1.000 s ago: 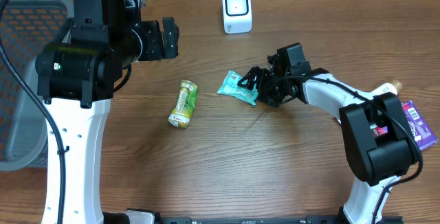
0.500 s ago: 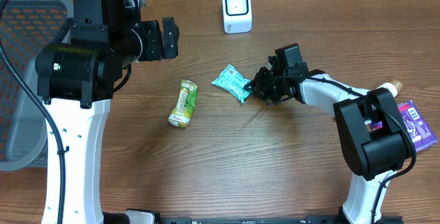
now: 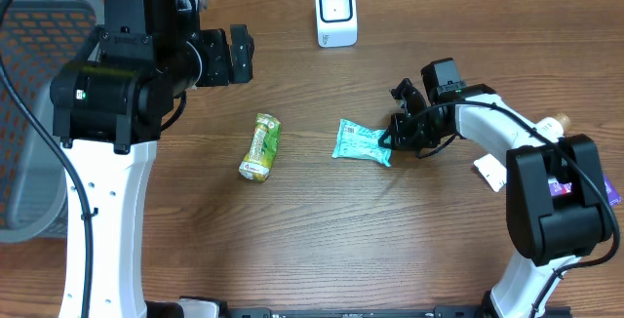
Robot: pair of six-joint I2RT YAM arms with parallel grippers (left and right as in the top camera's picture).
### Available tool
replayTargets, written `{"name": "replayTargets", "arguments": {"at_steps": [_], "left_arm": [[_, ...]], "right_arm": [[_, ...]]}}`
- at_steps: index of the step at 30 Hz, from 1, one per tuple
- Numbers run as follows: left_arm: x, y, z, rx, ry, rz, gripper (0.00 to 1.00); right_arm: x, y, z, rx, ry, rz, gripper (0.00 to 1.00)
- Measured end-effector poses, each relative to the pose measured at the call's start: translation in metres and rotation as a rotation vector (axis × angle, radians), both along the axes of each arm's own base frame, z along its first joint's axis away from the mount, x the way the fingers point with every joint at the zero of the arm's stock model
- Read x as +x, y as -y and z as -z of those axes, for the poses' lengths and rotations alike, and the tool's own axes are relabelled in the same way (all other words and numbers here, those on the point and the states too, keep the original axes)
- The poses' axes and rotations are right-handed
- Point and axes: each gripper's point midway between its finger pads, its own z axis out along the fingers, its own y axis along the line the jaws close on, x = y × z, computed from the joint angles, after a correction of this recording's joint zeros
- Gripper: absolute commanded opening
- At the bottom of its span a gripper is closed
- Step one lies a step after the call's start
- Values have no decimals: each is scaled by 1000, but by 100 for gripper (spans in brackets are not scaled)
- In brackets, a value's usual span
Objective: Scan the item barcode
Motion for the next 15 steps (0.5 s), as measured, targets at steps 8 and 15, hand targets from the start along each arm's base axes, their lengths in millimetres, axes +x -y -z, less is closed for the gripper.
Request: {"name": "replayTargets", "arguments": {"at_steps": [8,15], "left_arm": [[0,0,0,0,0,0,100],[0,0,0,0,0,0,100]], "right_arm": [[18,20,5,-149,134,-48,67],[13,19,4,-114,29,87,66]]}}
